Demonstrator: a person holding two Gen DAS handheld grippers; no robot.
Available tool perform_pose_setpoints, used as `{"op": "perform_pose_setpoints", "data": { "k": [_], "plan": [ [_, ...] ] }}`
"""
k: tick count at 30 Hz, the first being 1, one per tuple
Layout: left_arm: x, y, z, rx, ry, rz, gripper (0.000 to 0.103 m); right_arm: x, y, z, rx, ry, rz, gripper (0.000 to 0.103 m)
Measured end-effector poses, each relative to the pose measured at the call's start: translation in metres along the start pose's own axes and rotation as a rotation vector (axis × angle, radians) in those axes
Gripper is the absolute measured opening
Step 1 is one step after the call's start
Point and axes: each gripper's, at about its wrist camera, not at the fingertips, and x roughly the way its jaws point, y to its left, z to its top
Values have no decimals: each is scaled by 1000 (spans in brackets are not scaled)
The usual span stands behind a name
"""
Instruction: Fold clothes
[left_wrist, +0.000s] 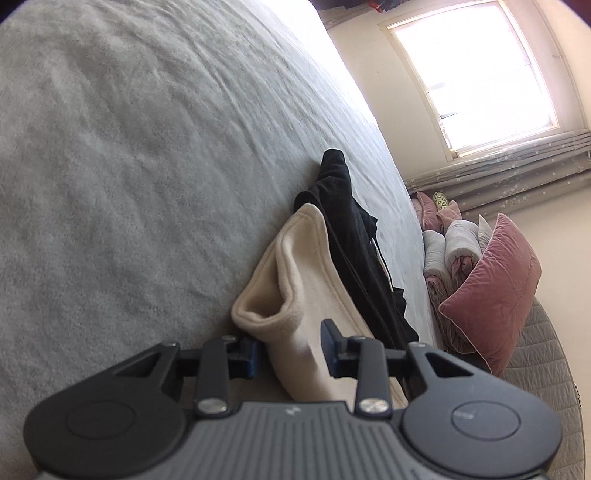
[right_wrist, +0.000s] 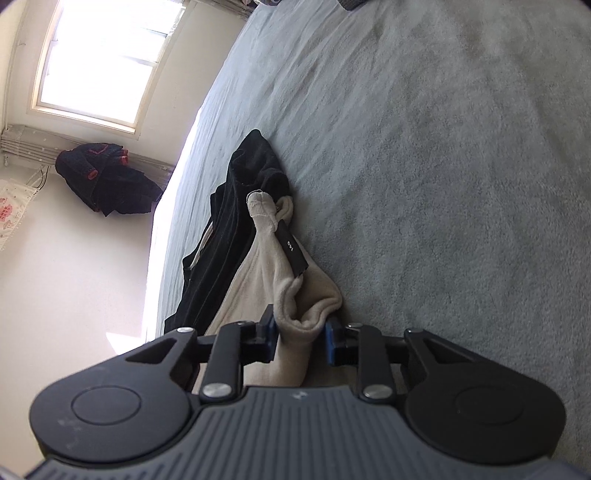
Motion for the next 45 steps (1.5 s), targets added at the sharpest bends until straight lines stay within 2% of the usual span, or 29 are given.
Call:
{"op": "perform_pose_setpoints", "data": {
  "k": [9, 11, 12, 13, 23, 32, 38, 41, 44, 45],
  "plan": [
    [7, 4, 11, -14, 3, -24, 32, -1, -3, 0, -10, -18, 44, 28],
    [9, 1, 11, -11, -1, -15, 27, 0, 1, 0, -30, -27, 37, 28],
    [9, 1, 11, -11, -2, -10, 13, 0, 3, 0, -41, -31, 26, 22],
    [8, 1, 11, -12, -4, -4, 11, 1, 4, -1, -50, -36, 17, 18],
    [-16, 0, 6, -34, -13, 26, 6, -7, 1, -3, 47, -20, 32, 14],
    [-45, 7, 1, -23, 47, -12, 6, -36, -11, -9, 83, 32, 68, 12],
    [-56, 10, -14, 40, 103, 14, 6, -57, -18, -15, 70, 71, 77, 12],
    [-48, 10, -13, 91, 128, 51, 6, -53, -20, -14, 19, 81, 39, 14],
    [-43, 11, -6, 97, 153, 94, 13, -45, -16, -9, -52, 93, -25, 20],
    [-47, 9, -2, 108, 142, 88, 20, -46, -13, -8, -74, 91, -33, 20]
  ]
}}
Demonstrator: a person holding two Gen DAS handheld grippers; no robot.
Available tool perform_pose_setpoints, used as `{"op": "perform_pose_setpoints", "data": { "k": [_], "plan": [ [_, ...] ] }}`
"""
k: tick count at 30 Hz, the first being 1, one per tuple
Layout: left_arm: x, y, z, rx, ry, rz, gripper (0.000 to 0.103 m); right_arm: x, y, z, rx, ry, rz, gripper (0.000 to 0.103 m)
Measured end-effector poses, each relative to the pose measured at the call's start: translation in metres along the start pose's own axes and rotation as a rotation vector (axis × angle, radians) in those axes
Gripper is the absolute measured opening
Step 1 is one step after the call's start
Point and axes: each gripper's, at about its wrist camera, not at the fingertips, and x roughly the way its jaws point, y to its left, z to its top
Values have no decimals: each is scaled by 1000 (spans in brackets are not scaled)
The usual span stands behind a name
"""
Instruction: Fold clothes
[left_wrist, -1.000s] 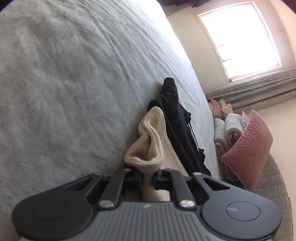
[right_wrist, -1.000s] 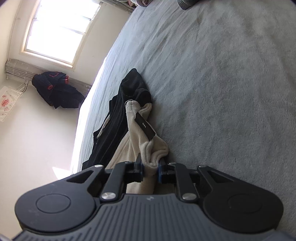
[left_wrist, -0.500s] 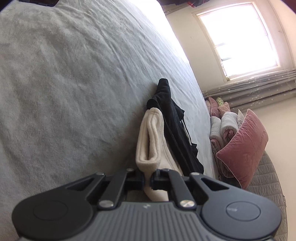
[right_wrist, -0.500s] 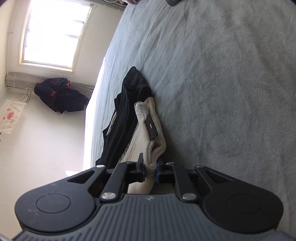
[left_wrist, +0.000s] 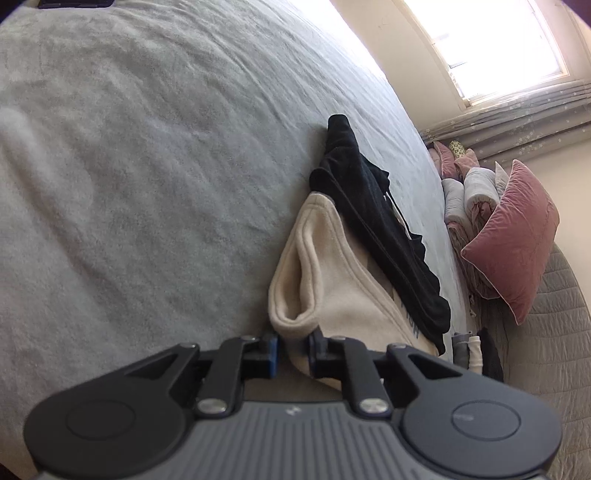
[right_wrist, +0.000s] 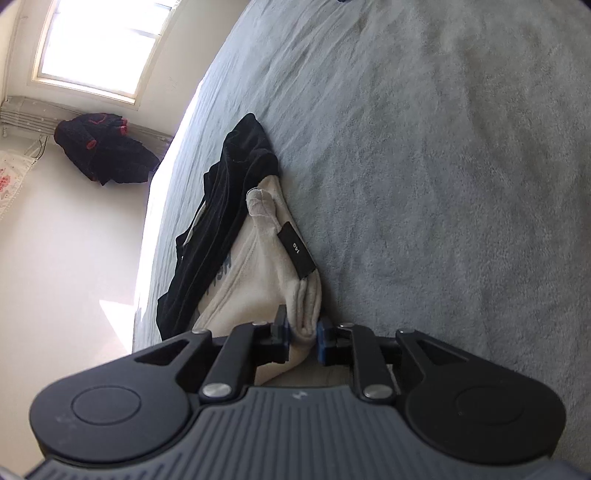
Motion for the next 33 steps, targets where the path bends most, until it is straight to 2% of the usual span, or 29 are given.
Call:
{"op": "perform_pose_setpoints", "data": {
  "k": [1, 2, 3, 4, 5, 12, 17, 19, 20, 21, 26, 30, 33],
  "plan": [
    [-3, -2, 3, 19, -17, -3, 32, -3, 5, 2, -32, -14, -18, 21],
    [-7, -7, 6, 62, -55, -1, 38, -5, 10, 3, -65, -30, -37, 22],
    [-11, -11, 10, 102, -89, 12, 44, -8, 16, 4, -109, -57, -56, 30],
    [-12, -14, 13, 135, -107, 27, 45, -9, 21, 3, -142, -90, -70, 44],
    [-12, -17, 17, 166, -124, 43, 45, -10, 26, 2, -173, -121, -84, 47],
    [10, -39, 32, 318, -192, 98, 41, 14, 50, 10, -374, -199, -105, 47],
    [30, -38, 33, 354, -221, 144, 28, 35, 62, 10, -522, -220, -107, 38],
    [36, -34, 33, 347, -207, 137, 10, 40, 63, 6, -560, -230, -135, 23],
    [38, -33, 33, 345, -207, 135, 10, 43, 61, 4, -568, -240, -147, 18],
    [37, -32, 31, 350, -219, 134, 9, 43, 59, 2, -575, -253, -152, 8],
    [26, -36, 21, 408, -278, 110, 7, 37, 61, -6, -635, -340, -145, 7],
    [16, -35, 20, 412, -338, 63, 7, 28, 68, -9, -682, -419, -123, 6],
    [15, -36, 20, 415, -371, 35, 7, 31, 72, -8, -708, -436, -127, 6]
  ]
}}
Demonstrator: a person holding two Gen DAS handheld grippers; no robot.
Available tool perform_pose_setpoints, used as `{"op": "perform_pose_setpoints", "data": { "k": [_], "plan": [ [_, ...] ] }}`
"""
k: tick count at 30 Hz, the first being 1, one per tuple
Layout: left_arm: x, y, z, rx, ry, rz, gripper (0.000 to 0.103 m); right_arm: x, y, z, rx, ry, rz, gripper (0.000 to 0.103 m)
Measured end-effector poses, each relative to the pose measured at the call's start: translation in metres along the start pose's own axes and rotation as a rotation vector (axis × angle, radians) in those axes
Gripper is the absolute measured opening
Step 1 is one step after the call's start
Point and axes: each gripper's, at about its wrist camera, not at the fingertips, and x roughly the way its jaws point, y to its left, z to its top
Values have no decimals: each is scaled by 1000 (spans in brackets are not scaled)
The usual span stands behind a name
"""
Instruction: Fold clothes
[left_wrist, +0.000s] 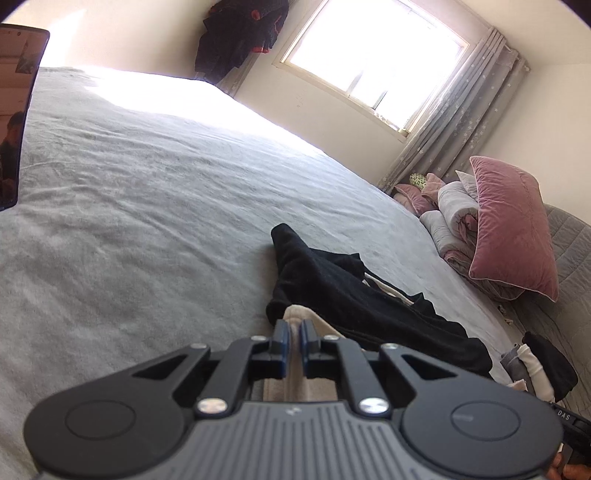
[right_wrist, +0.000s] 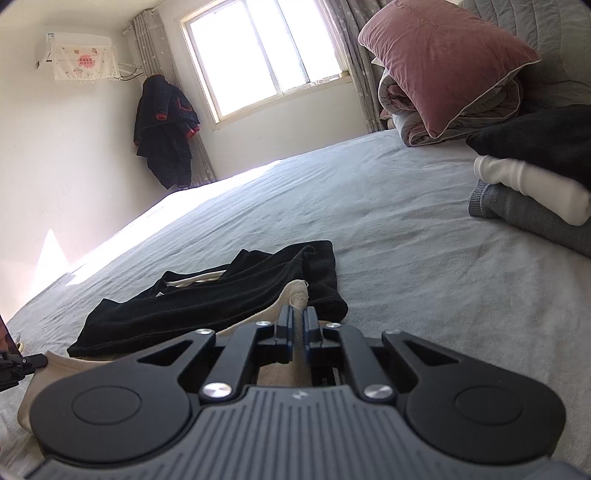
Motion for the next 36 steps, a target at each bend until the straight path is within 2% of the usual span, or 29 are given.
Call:
{"op": "perform_pose_setpoints", "data": {
  "k": [4, 11, 14, 16, 20, 22, 25, 29, 30, 31, 33, 36],
  "plan": [
    [12, 0, -1, 9, 9, 26, 7, 12, -2, -2, -15, 13, -22, 6],
    [-3, -10, -3, 53, -122, 17, 7, 2, 1, 2, -26, -80, -24, 6],
    [0, -13, -5, 82, -121, 35, 7, 1, 4, 2, -57, -101, -31, 6],
    [7, -13, -6, 98, -93, 61, 7, 12, 3, 0, -70, -60, -43, 6],
    [32, -10, -9, 109, 36, 139, 13, 39, -2, -7, -86, 56, -75, 8],
    [27, -9, -7, 90, 10, 150, 19, 43, -4, -8, -78, 79, -68, 15],
    [14, -12, 0, 70, -60, 173, 25, 34, 0, -1, -97, 49, -59, 15],
    [3, -23, 5, 77, -71, 74, 27, 22, 11, 5, -132, 22, -21, 18],
    [4, -27, 2, 93, -53, 37, 29, 20, 15, 5, -144, 27, 1, 22],
    [5, -31, 0, 110, -34, -1, 32, 21, 21, 3, -160, 45, 30, 32],
    [8, -42, -9, 185, 8, -53, 36, 22, 34, -4, -212, 83, 92, 40],
    [12, -57, -23, 311, 72, -84, 43, 25, 55, -18, -323, 144, 149, 40]
  ]
}}
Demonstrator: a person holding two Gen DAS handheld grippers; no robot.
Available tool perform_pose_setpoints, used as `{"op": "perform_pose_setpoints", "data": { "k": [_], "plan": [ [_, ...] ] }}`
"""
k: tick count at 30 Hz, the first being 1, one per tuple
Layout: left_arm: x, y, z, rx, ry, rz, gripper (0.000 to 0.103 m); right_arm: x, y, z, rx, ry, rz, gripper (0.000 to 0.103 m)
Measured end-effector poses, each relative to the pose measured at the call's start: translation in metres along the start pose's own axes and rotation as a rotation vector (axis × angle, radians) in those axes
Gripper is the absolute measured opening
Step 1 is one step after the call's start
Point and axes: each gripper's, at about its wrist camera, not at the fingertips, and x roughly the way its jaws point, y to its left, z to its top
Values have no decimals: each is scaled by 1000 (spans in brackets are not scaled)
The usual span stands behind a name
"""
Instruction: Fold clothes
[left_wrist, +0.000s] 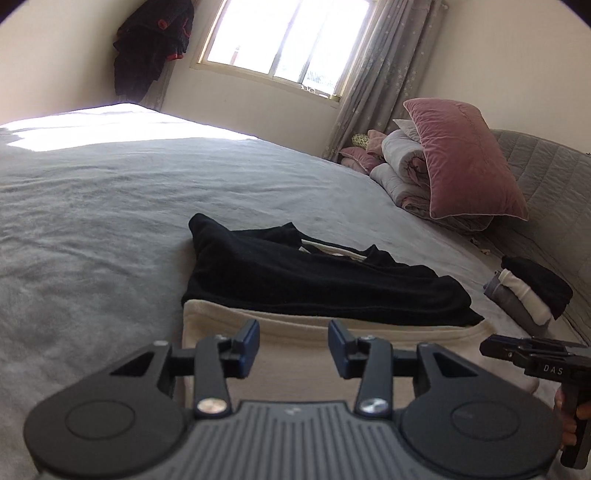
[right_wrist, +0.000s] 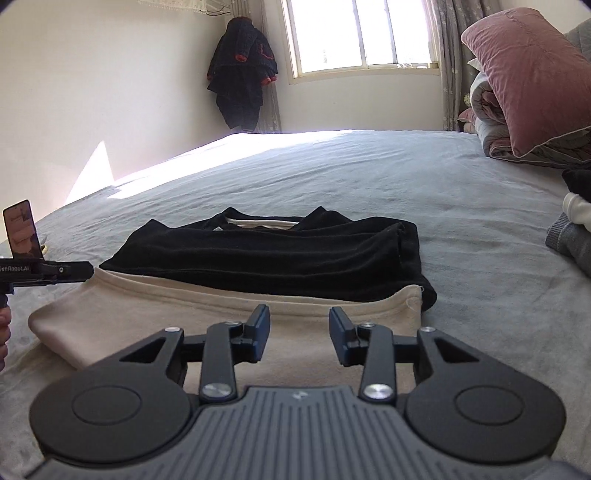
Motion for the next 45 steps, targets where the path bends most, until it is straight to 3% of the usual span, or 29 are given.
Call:
{"op": "perform_pose_setpoints", "data": {
  "k": [5, 9, 11, 18, 22, 27, 31, 34, 38, 41, 42, 45],
  "plan": [
    [-1, 8, -16, 108, 70, 36, 43, 4, 3, -17, -81, 73, 3, 40],
    [-18, 29, -13, 75, 58, 36, 43, -14, -24, -20, -55, 66, -40, 40],
    [-29, 34, -11, 77, 50, 58, 48, -26, -32, -21, -42, 61, -25, 40],
    [-63, 21, -11, 201, 46, -18, 56, -51, -27, -24, -115, 66, 16, 47],
    [-73, 1, -14, 348, 50, -26, 63, -56, -14, -27, -221, 87, 63, 47],
    [-55, -20, -19, 461, 159, -56, 63, -52, -1, -29, -310, 137, 108, 47],
    [-40, -27, -37, 607, 233, 3, 62, -42, -3, -35, -355, 176, 68, 47],
    [-41, -23, -41, 633, 238, 6, 62, -41, -11, -38, -357, 170, 56, 44],
    [-42, -23, -40, 652, 246, 25, 49, -38, -11, -40, -395, 163, 37, 39],
    [-40, -21, -38, 634, 250, 62, 33, -37, -5, -43, -446, 153, 5, 22],
    [-40, -20, -37, 617, 242, 80, 20, -37, -4, -43, -450, 149, -2, 15],
    [-45, -17, -33, 563, 213, 107, 12, -42, -2, -37, -434, 120, -22, 11]
  ]
}}
